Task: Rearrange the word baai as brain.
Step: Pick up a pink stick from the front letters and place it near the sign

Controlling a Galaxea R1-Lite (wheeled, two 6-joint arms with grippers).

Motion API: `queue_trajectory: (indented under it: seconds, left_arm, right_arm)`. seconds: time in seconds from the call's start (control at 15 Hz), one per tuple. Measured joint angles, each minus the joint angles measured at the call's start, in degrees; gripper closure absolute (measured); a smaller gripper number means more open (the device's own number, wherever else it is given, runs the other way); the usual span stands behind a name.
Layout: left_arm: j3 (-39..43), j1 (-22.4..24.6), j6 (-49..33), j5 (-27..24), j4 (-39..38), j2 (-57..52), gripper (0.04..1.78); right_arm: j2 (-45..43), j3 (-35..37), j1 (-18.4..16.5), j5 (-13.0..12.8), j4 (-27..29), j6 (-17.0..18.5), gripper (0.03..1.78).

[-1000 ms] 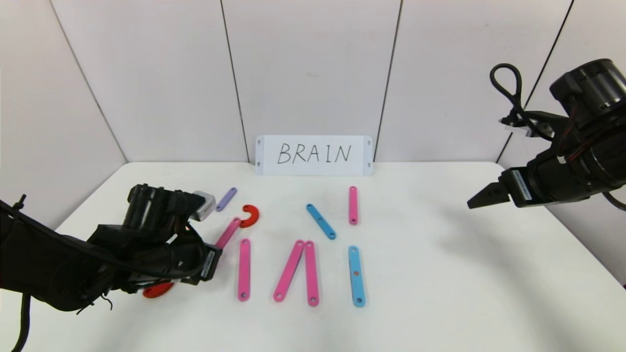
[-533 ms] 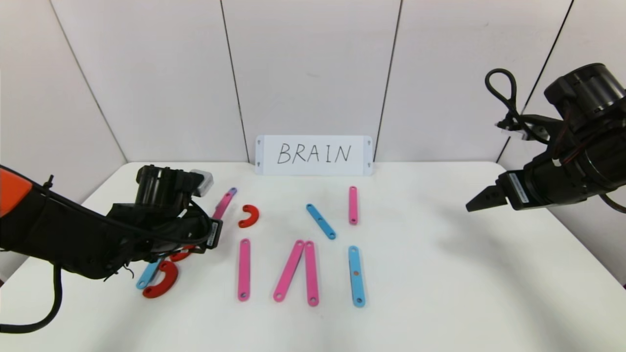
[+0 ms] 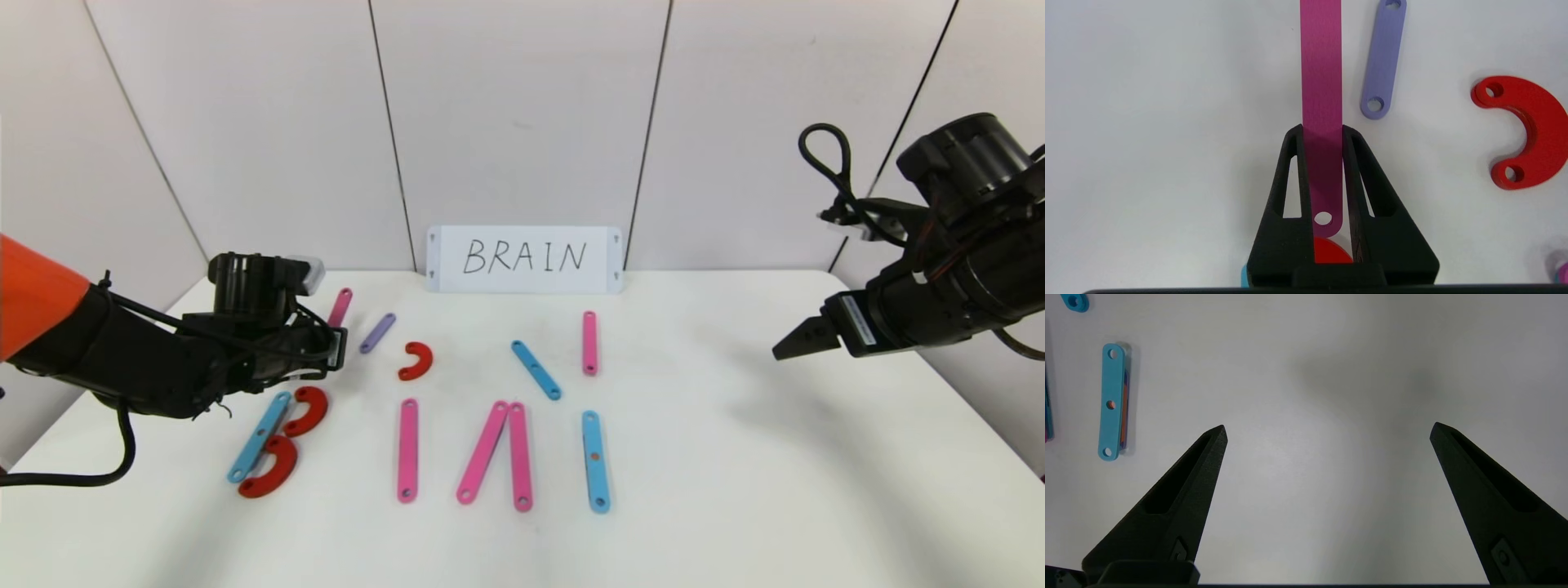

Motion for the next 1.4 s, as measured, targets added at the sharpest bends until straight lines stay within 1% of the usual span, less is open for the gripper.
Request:
queue_trajectory:
  seconds: [0.47,1.27,1.4]
  left_arm:
    - [-8.0,0.7,-0.7,2.3,0.5,5.9,1.54]
    - [-9.0,0.9,-0.7,2.3,1.1,9.2,1.54]
    - [-9.4,0.9,-0.8,2.2,1.9,9.3,1.52]
  right_arm:
    - [0.3,0.4,0.1,-0.2,0.0,0.0,0.07]
    - [0.5,0.5,0.1,-0.1,0.0,-0.1,0.07]
    - [0.5,0.5,0.1,-0.1,0.0,-0.1,0.07]
